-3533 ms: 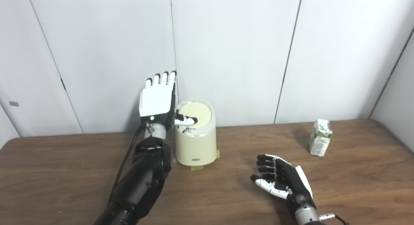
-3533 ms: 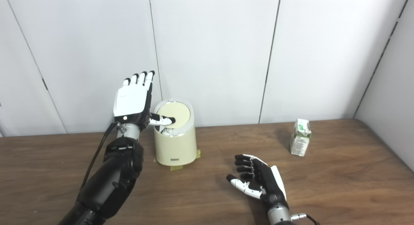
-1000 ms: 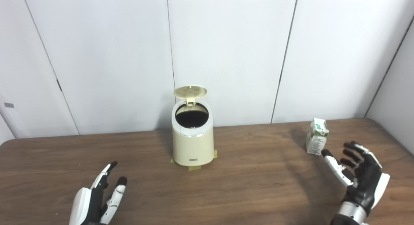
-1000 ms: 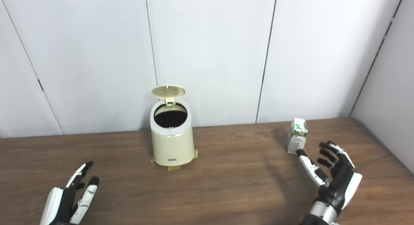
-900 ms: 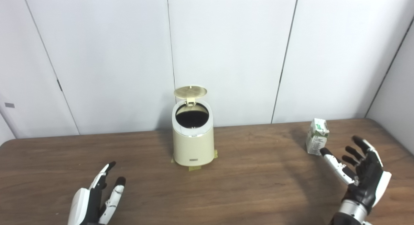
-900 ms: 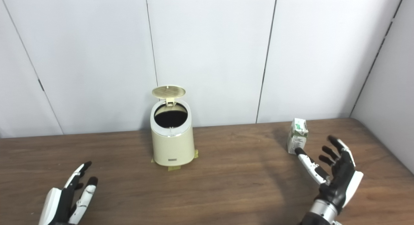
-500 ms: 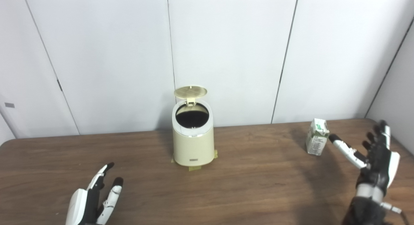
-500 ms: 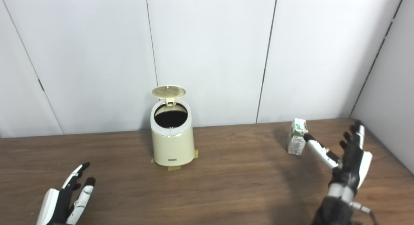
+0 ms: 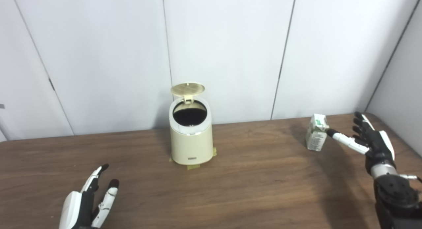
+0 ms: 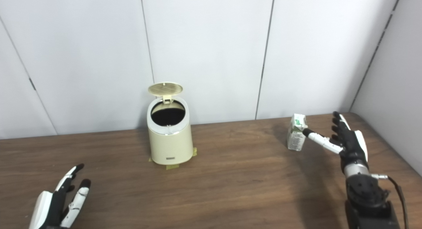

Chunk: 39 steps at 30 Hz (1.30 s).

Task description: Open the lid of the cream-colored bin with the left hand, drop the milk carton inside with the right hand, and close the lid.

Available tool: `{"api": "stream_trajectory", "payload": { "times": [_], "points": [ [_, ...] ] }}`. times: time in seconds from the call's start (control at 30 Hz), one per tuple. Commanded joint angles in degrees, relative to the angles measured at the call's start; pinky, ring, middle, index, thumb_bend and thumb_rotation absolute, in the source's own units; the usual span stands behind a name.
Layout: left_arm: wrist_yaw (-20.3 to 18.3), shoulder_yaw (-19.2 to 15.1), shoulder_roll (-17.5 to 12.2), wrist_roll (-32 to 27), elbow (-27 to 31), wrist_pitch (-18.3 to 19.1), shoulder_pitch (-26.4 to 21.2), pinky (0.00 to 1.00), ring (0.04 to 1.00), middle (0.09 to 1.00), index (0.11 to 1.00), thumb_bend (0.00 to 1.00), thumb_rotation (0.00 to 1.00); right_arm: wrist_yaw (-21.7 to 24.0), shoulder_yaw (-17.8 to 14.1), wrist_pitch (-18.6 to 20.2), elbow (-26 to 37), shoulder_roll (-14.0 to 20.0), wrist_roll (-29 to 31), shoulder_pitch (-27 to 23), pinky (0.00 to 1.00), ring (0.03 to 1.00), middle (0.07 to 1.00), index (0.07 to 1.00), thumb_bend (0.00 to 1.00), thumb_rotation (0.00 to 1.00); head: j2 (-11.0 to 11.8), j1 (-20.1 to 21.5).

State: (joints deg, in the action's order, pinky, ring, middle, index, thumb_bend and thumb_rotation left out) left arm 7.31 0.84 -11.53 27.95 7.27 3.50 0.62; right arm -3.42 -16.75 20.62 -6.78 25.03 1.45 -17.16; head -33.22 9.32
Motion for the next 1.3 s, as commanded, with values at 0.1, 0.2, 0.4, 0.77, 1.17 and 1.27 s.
{"api": "stream_trajectory", "payload": {
  "times": [0.1, 0.2, 0.4, 0.77, 1.17, 1.27],
  "points": [
    [0.43, -0.74, -0.94, 0.45, 1.86, -1.24, -1.32, 0.83, 0.913, 0.928, 0.901, 0.45, 0.91, 5.46, -0.03, -1.79, -2.68, 4.81, 2.73, -3.69, 0.92, 0.93, 0.93, 0.922, 0.97, 0.34, -0.11, 0.53],
    [-0.31, -0.88, -1.04, -0.03, 1.7, -0.79, -1.32, 0.82, 0.912, 0.926, 0.904, 0.47, 0.88, 7.86, -0.46, -3.94, -5.92, 5.02, 4.97, -4.4, 0.96, 0.954, 0.947, 0.947, 0.97, 0.3, -0.21, 0.5],
    [-1.17, -1.25, -1.45, -0.45, 1.31, -0.78, -1.22, 0.82, 0.913, 0.927, 0.906, 0.49, 0.83, 12.43, -1.49, -7.48, -12.2, 4.86, 9.93, -6.13, 0.99, 0.966, 0.932, 0.977, 0.88, 0.21, -0.25, 0.63],
    [-1.55, -1.53, -1.84, -1.11, 2.21, -1.54, -0.74, 0.82, 0.909, 0.924, 0.907, 0.49, 0.78, 21.15, -0.49, -15.9, -25.04, 7.34, 12.78, -10.76, 0.95, 0.905, 0.896, 0.902, 0.91, 0.01, -0.73, 0.18],
    [-2.3, -2.25, -1.48, -2.37, 3.42, -1.4, -0.33, 0.82, 0.908, 0.934, 0.917, 0.51, 0.76, 21.26, 0.68, -23.76, -32.58, 6.29, 11.57, -13.98, 0.81, 0.818, 0.845, 0.878, 0.88, 0.0, -0.31, 0.3],
    [-2.27, -2.28, -1.51, -2.42, 3.83, -1.35, -0.18, 0.82, 0.908, 0.934, 0.919, 0.52, 0.76, 21.3, 1.28, -24.41, -34.48, 6.46, 11.34, -15.14, 0.78, 0.81, 0.838, 0.874, 0.91, 0.0, -0.29, 0.2]
  ]
}}
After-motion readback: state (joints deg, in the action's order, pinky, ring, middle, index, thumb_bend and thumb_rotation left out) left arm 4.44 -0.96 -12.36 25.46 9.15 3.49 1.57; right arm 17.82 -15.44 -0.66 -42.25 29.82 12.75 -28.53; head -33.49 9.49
